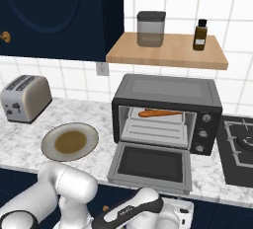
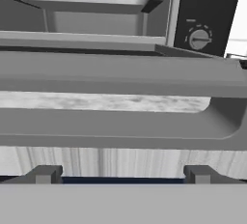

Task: Pick up the kebab skewer and baguette bread, and place them inside the toaster oven. Close the toaster oven door and start by setting the timer.

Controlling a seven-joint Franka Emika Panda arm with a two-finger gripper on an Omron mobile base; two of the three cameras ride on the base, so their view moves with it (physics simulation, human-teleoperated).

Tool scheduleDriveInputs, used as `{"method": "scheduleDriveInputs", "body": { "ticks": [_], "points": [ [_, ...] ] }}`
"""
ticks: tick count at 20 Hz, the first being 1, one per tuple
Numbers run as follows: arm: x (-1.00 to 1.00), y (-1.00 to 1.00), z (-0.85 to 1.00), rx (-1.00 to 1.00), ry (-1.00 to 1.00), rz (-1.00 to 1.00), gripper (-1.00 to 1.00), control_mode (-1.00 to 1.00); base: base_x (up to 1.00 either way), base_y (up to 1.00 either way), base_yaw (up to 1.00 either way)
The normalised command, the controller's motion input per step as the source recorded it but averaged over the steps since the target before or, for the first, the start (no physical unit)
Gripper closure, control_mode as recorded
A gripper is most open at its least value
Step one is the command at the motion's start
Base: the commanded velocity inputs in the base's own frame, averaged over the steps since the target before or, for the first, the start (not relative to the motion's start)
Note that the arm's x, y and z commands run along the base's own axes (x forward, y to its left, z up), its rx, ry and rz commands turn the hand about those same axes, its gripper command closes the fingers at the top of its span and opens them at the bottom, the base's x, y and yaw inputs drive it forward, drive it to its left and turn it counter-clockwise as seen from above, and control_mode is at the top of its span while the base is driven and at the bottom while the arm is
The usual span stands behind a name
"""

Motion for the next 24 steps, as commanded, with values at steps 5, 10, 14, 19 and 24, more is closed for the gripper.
{"method": "scheduleDriveInputs", "body": {
  "ticks": [5, 10, 14, 19, 24],
  "points": [
    [0.07, 0.02, 0.0, 0.0, -0.07, 0.0, -1.0, -1.0, 0.0, 0.0, 0.0],
    [0.15, 0.02, 0.0, 0.0, -0.02, 0.0, -1.0, -1.0, 0.0, 0.0, 0.0],
    [0.15, 0.0, 0.01, 0.0, -0.04, 0.0, -1.0, -1.0, 0.0, 0.0, 0.0],
    [0.08, 0.0, 0.21, 0.02, -0.07, 0.0, -1.0, -1.0, 0.0, 0.0, 0.0],
    [0.06, 0.0, 0.37, 0.03, -0.07, 0.0, -1.0, -1.0, 0.0, 0.0, 0.0]
  ]
}}
